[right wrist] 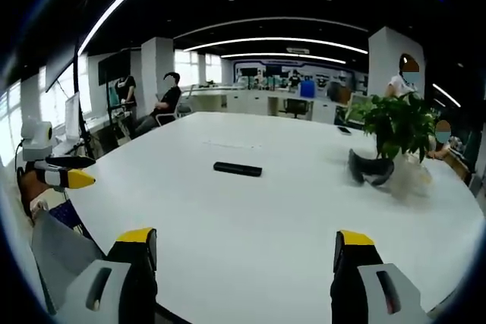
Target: Press the specified remote control buttons in sequence, fully releasing each button before pressing the next.
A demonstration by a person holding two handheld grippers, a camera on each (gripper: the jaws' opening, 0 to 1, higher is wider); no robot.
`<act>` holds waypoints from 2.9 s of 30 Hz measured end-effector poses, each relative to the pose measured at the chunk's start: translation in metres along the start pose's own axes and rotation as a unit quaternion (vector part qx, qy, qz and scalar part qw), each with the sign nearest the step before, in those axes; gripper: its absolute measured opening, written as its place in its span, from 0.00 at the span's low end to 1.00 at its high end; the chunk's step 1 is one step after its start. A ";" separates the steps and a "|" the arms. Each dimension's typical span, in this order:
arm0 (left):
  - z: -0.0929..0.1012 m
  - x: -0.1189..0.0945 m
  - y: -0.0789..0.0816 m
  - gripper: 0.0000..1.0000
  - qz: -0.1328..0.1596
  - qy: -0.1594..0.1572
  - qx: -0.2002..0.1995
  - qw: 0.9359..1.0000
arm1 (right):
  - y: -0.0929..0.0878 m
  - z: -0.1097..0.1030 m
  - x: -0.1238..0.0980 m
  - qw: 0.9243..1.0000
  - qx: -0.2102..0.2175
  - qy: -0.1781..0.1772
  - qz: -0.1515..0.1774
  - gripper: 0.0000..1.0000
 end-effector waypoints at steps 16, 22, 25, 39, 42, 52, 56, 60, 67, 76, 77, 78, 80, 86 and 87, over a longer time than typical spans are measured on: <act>0.001 0.004 0.003 0.98 -0.008 -0.007 0.012 1.000 | 0.002 -0.001 -0.002 1.000 -0.004 0.000 0.000 0.97; 0.001 0.008 0.009 0.97 -0.018 -0.019 0.027 0.999 | 0.003 -0.001 -0.002 1.000 -0.006 0.002 -0.002 0.97; 0.001 0.011 0.016 0.98 -0.020 -0.031 0.031 0.999 | 0.004 -0.001 -0.003 1.000 -0.002 0.003 -0.002 0.96; -0.003 0.049 0.043 0.97 -0.044 -0.069 0.080 0.993 | 0.006 0.002 -0.002 1.000 0.013 0.003 0.001 0.91; -0.001 0.058 0.049 0.97 -0.052 -0.082 0.095 0.991 | 0.006 0.004 -0.002 1.000 0.016 -0.002 0.003 0.90; -0.002 0.090 0.071 0.95 -0.071 -0.111 0.136 0.982 | 0.004 0.004 0.001 1.000 0.030 0.006 -0.009 0.84; -0.001 0.103 0.077 0.93 -0.084 -0.125 0.148 0.977 | 0.004 0.002 0.002 1.000 0.027 0.007 -0.013 0.82; 0.000 0.115 0.081 0.92 -0.093 -0.130 0.169 0.973 | 0.002 0.003 0.005 0.999 0.025 0.007 -0.020 0.80; 0.001 0.134 0.091 0.93 -0.107 -0.143 0.194 0.965 | 0.002 0.005 0.009 0.999 0.034 0.010 -0.023 0.79; 0.002 0.167 0.102 0.83 -0.136 -0.161 0.209 0.955 | -0.001 0.004 0.019 0.998 0.033 0.028 -0.040 0.74; 0.002 0.173 0.103 0.82 -0.143 -0.165 0.212 0.952 | -0.001 0.004 0.020 0.998 0.033 0.032 -0.042 0.73; 0.003 0.177 0.104 0.82 -0.146 -0.167 0.216 0.951 | -0.001 0.004 0.020 0.998 0.034 0.035 -0.043 0.71; 0.005 0.184 0.106 0.82 -0.148 -0.172 0.225 0.947 | -0.001 0.004 0.021 0.998 0.036 0.040 -0.046 0.69; 0.008 0.215 0.113 0.82 -0.160 -0.184 0.247 0.938 | -0.001 0.003 0.024 0.997 0.029 0.054 -0.054 0.61; 0.009 0.218 0.114 0.81 -0.161 -0.186 0.249 0.937 | -0.001 0.003 0.024 0.997 0.027 0.055 -0.056 0.58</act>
Point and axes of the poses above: the point that each gripper's makers call its tool centre point, and the gripper's own axes: x roughly forward along the fingers, z roughly to its right, y roughly out of its top, the point moved 9 cm from there along -x, roughly backward along the fingers, and after that the axes turned 2 degrees about -x, right-handed, at the moved point
